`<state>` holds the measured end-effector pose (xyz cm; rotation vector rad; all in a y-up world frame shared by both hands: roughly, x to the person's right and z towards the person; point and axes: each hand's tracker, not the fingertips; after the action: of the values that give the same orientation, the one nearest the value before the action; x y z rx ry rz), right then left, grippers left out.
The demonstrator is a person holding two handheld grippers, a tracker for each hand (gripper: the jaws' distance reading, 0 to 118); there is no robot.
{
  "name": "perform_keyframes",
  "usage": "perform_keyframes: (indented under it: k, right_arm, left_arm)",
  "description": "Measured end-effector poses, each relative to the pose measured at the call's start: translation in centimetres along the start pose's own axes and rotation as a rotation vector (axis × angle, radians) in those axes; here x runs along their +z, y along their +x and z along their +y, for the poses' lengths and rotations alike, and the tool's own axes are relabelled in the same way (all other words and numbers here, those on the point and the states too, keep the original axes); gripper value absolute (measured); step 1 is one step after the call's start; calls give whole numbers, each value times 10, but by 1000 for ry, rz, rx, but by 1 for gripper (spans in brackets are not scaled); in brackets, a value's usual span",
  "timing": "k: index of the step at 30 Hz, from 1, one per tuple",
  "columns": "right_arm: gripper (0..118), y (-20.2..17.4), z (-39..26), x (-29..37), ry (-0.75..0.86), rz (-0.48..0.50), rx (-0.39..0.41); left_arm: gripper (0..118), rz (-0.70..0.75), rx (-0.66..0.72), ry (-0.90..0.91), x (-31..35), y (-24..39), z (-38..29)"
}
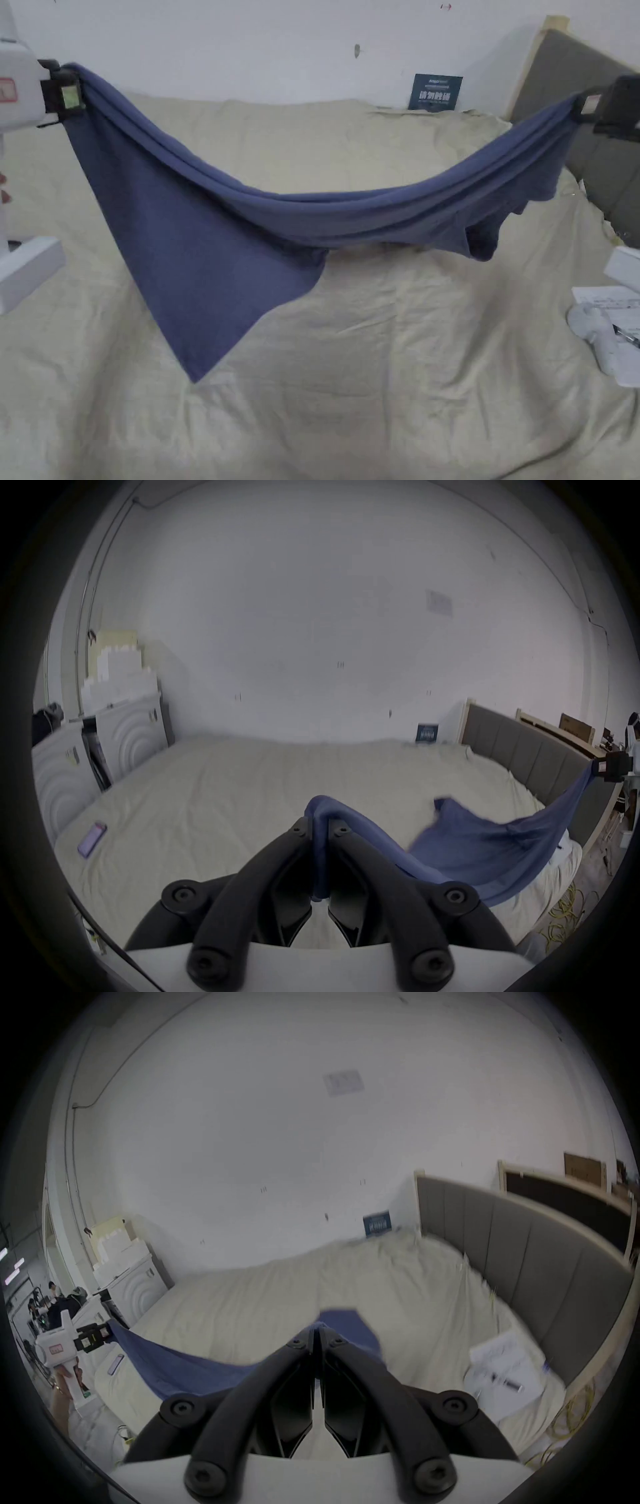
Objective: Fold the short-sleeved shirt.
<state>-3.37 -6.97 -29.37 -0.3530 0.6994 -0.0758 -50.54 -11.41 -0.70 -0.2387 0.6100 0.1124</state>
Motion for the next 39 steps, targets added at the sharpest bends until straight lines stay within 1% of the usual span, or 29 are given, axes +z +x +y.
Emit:
perform_keyframes:
  k: [2,5,9,12,14,17,21,23,25,27,30,31,33,34,35,37,39]
  right_arm:
    - [2,0,31,7,46,-2,11]
    - [1,-5,76,23,92,-3,30]
    - [1,-14,122,29,123,-78,123]
    - [1,-18,146,24,133,-76,115]
    - [1,-24,162,16,136,-101,117]
    - [1,-32,183,-3,140,-144,136]
    - [1,-40,207,-38,142,-207,157]
    - [1,-43,220,-62,140,-258,177]
    - [1,-44,231,-84,142,-279,185]
    - [1,-44,244,-109,153,-307,178]
    - [1,-39,263,-144,195,-341,138]
    - [1,-39,267,-154,208,-353,140]
    - [1,-39,275,-177,232,-395,154]
    - [1,-39,278,-186,237,-405,161]
    - [1,-39,282,-196,257,-421,155]
    - [1,-38,288,-213,287,-423,132]
    - [1,-40,287,-223,301,-408,69]
  left_arm:
    - [3,-16,2,47,7,-3,27]
    - [3,12,-27,126,20,1,66]
    - [3,17,-14,164,24,-4,112]
    - [3,48,-24,172,14,-6,138]
    - [3,94,-56,152,2,-3,153]
    - [3,117,-92,120,-20,2,170]
    - [3,161,-108,103,-48,19,186]
    - [3,191,-131,91,-72,26,194]
    - [3,245,-207,65,-96,35,200]
    - [3,274,-250,61,-125,45,204]
    - [3,280,-219,64,-168,57,210]
    - [3,282,-214,72,-181,60,211]
    - [3,312,-295,106,-215,63,213]
    - [3,320,-306,104,-228,67,213]
    - [3,308,-294,106,-241,70,213]
    - [3,297,-240,135,-261,71,216]
    - [3,288,-198,142,-282,73,214]
